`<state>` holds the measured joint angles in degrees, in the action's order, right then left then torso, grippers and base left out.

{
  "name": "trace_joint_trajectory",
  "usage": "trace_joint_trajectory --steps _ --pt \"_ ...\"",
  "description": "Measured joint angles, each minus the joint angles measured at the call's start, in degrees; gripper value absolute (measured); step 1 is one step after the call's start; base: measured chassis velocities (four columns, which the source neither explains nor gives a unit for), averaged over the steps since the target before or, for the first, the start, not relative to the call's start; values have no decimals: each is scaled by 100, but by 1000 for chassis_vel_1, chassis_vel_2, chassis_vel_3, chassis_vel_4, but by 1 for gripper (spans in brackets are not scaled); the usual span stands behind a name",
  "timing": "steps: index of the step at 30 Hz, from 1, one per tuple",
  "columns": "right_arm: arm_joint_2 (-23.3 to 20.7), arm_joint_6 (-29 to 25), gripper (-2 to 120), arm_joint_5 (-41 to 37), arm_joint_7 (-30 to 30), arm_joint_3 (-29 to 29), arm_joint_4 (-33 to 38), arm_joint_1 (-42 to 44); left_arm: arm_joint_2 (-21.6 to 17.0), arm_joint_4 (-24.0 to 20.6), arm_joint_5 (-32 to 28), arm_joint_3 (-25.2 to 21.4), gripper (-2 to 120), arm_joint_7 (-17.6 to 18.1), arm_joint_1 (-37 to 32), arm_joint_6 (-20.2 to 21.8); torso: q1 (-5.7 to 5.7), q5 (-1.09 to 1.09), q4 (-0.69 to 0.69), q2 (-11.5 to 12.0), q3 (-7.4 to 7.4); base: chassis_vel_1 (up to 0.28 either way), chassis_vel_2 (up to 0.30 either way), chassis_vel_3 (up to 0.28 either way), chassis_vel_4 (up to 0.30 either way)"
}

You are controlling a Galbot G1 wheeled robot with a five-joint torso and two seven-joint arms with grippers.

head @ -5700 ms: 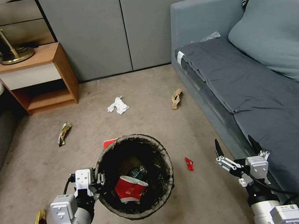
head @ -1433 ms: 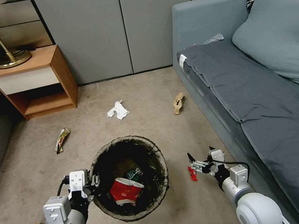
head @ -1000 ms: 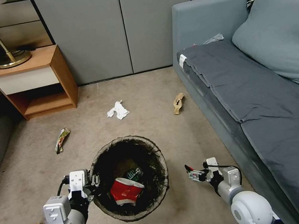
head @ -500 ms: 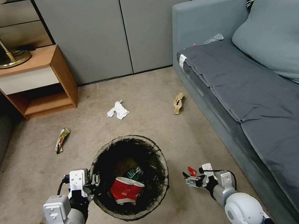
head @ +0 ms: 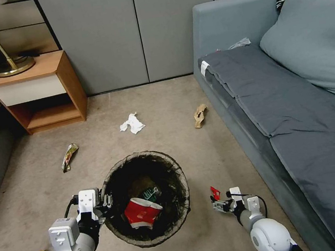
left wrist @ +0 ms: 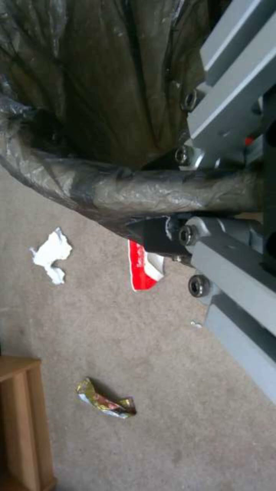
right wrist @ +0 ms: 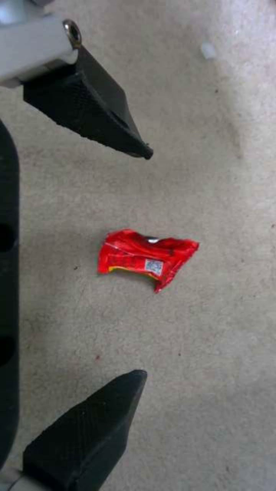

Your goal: Pick up the trash bin, then pick up the garbage from the floor and place it into the trash bin.

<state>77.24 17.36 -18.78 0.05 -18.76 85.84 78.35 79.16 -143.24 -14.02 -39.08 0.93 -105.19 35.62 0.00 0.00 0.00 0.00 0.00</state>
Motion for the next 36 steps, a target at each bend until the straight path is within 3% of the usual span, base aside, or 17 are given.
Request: trace_joint_trajectory --steps 36 --pt "258 -177 100 566 9 103 -847 -610 -20 0 33 11 2 -85 76 -8 0 0 0 0 0 0 0 0 0"
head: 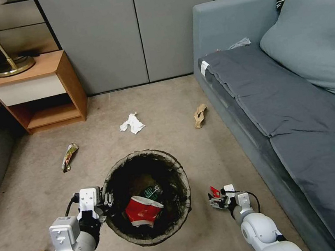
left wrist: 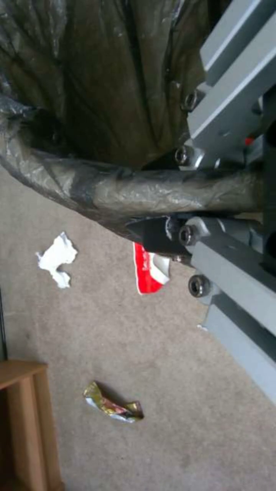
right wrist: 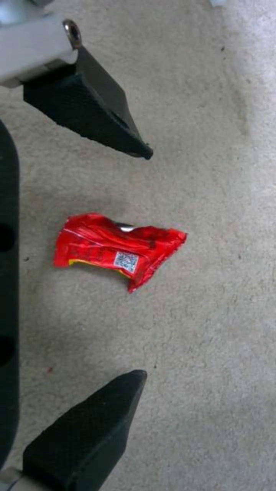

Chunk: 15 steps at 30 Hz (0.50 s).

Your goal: Pick up the trash bin, then pick up the garbage from the floor and place it into the trash bin.

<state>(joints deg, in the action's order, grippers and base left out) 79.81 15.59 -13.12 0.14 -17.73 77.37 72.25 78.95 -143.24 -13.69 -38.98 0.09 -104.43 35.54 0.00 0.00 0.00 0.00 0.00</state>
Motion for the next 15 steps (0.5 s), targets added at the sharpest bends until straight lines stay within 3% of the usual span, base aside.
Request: trace_joint_trajectory --steps 15 --pt "91 -58 100 135 -1 41 -288 -126 -30 0 -5 6 2 -13 60 -23 0 0 0 0 0 0 0 0 0"
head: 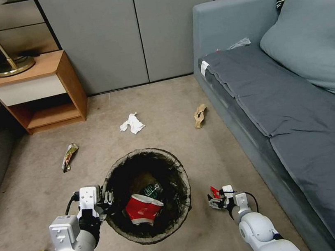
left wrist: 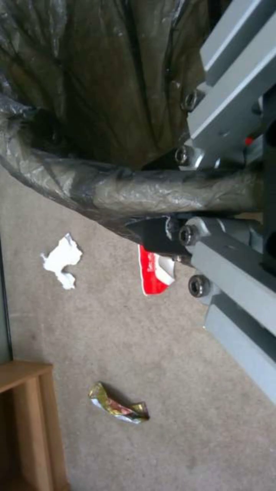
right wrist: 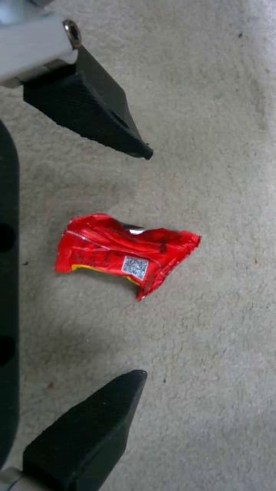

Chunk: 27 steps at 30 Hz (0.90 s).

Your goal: Pick up the trash bin, then pick up the garbage from the floor and place it into the trash bin.

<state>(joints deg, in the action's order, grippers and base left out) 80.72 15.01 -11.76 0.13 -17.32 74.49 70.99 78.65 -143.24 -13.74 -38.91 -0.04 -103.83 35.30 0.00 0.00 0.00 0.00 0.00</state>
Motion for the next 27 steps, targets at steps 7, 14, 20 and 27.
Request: trace_joint_trajectory --steps 7,14,20,27 --pt "37 -13 100 51 0 0 -88 -52 -31 0 -14 0 2 -3 34 0 0 0 0 0 0 0 0 0 0" --pt "80 -61 100 126 0 -20 -221 -90 -67 0 -37 -3 1 -6 49 0 0 0 0 0 0 0 0 0 0" --pt "119 -106 99 203 2 -35 -334 -118 -84 0 -52 -5 1 -9 64 0 0 0 0 0 0 0 0 0 0" --pt "126 -153 99 251 4 -41 -466 -170 -93 0 -73 -5 1 -13 84 -4 0 0 0 0 0 0 0 0 0"
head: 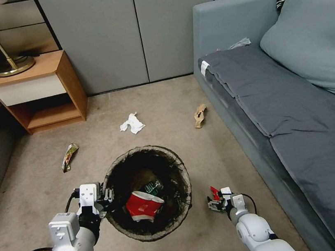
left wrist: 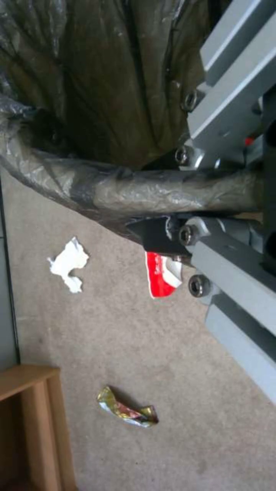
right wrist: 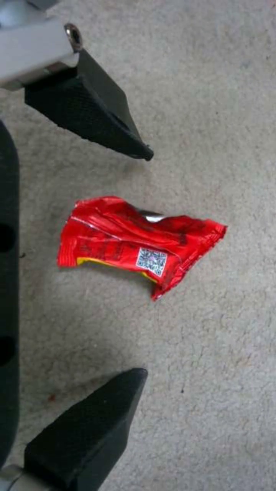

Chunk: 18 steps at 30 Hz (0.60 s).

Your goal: Pick up the trash bin, then pick up the garbage from the floor and place it into the trash bin.

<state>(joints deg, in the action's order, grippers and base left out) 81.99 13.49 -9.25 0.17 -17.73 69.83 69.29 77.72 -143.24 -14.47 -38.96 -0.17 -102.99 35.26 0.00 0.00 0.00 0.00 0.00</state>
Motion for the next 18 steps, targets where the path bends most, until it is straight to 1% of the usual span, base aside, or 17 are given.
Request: trace_joint_trajectory --steps 2,4,5,6,8,10,11,12,14,15,16,17,18 --pt "1 -9 97 4 0 0 -20 -9 2 0 1 0 1 0 0 0 0 0 0 0 0 0 0 0 0" --pt "11 -43 90 24 9 -4 -77 -34 4 0 2 0 1 0 -3 0 0 2 1 0 0 0 0 0 0" --pt "11 -43 90 24 9 -4 -77 -34 4 0 2 0 1 0 -3 0 0 2 1 0 0 0 0 0 0" --pt "18 -55 84 34 17 -13 -99 -44 5 0 2 1 1 0 -5 0 0 4 2 0 1 0 0 0 0" --pt "19 -56 82 35 18 -15 -101 -44 5 0 2 1 1 0 -4 0 0 5 3 0 1 0 0 0 0" --pt "21 -59 70 37 23 -21 -103 -44 5 0 3 2 1 0 2 -1 0 6 4 -1 1 0 0 0 0" --pt "26 -59 64 38 24 -24 -103 -46 5 0 3 3 1 0 10 -1 0 3 3 -1 1 0 0 0 0" --pt "26 -59 64 38 24 -24 -103 -46 5 0 3 3 1 0 10 -1 0 3 3 -1 1 0 0 0 0" --pt "27 -59 55 37 25 -29 -105 -50 5 0 3 8 1 0 17 0 -1 4 2 -1 1 0 0 0 0" --pt "27 -59 55 37 25 -29 -105 -50 5 0 3 8 1 0 17 0 -1 4 2 -1 1 0 0 0 0" --pt "29 -60 48 36 25 -29 -103 -50 5 0 4 10 1 0 20 -1 0 1 0 -1 1 0 0 0 0" --pt "28 -60 45 35 25 -30 -99 -48 5 0 4 10 1 0 21 -1 -1 2 0 -1 1 0 0 0 0" --pt "27 -60 39 34 28 -32 -97 -43 5 0 5 9 1 0 25 -1 0 2 1 0 1 0 0 0 0"
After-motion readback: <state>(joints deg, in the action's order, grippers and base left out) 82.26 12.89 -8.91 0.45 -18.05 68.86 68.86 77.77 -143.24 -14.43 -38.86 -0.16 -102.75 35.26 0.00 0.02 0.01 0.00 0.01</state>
